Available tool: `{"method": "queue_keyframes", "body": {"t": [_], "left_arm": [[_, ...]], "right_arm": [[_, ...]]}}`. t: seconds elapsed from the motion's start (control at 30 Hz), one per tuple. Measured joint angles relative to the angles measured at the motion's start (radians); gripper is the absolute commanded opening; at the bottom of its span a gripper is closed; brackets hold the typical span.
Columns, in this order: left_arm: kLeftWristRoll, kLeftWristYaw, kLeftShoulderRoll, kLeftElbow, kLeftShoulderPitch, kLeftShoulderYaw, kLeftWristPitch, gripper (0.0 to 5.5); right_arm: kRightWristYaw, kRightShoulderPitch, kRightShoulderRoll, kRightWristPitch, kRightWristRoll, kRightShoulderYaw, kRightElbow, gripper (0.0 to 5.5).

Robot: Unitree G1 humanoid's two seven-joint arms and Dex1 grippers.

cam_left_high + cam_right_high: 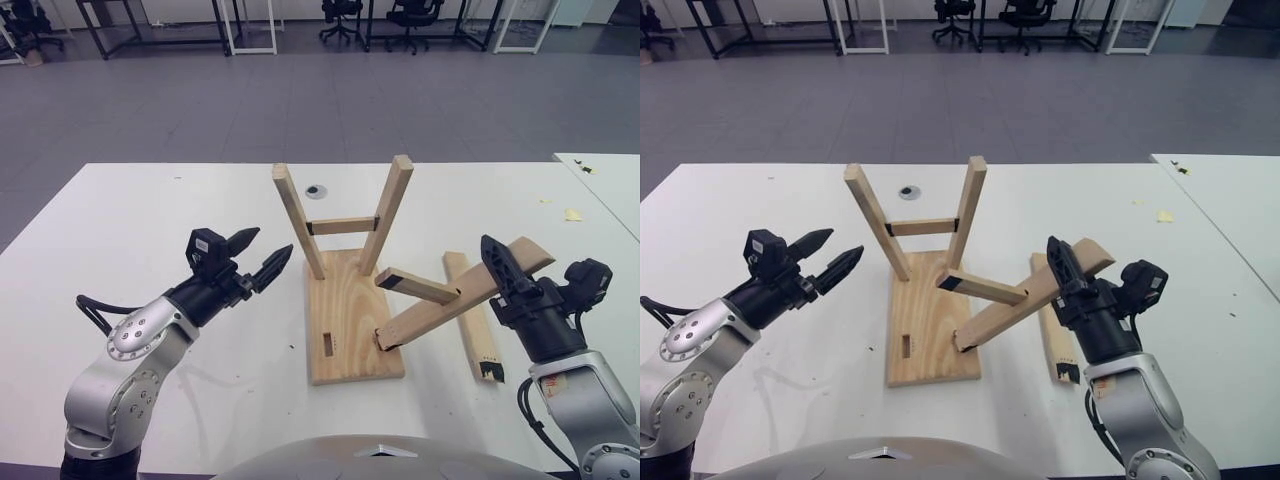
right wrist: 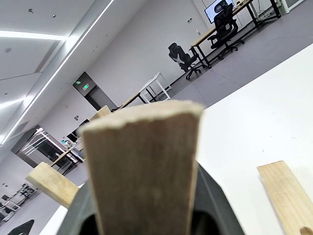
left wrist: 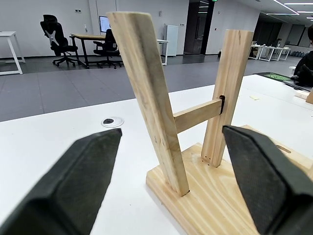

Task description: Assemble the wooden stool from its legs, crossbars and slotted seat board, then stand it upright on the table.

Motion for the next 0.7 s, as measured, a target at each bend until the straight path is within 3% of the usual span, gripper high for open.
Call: {"method": "queue_keyframes", "body": {"t": [0.3,0.7], "left_arm": [[0.021,0.017,-0.009,0.002,-0.007,-0.018,-0.009,3.78],[0.074,0.066,-0.063,-0.007,-0.002,-0.077,-0.04,3.78]], "right_arm": [[0.086,0.041,0.016,-0.069,-0.27,0.089,-0.024,1.04],[0.181,-0.051,-0.1,-0.06,-0.617,0.228,0.01,1.05]]}}
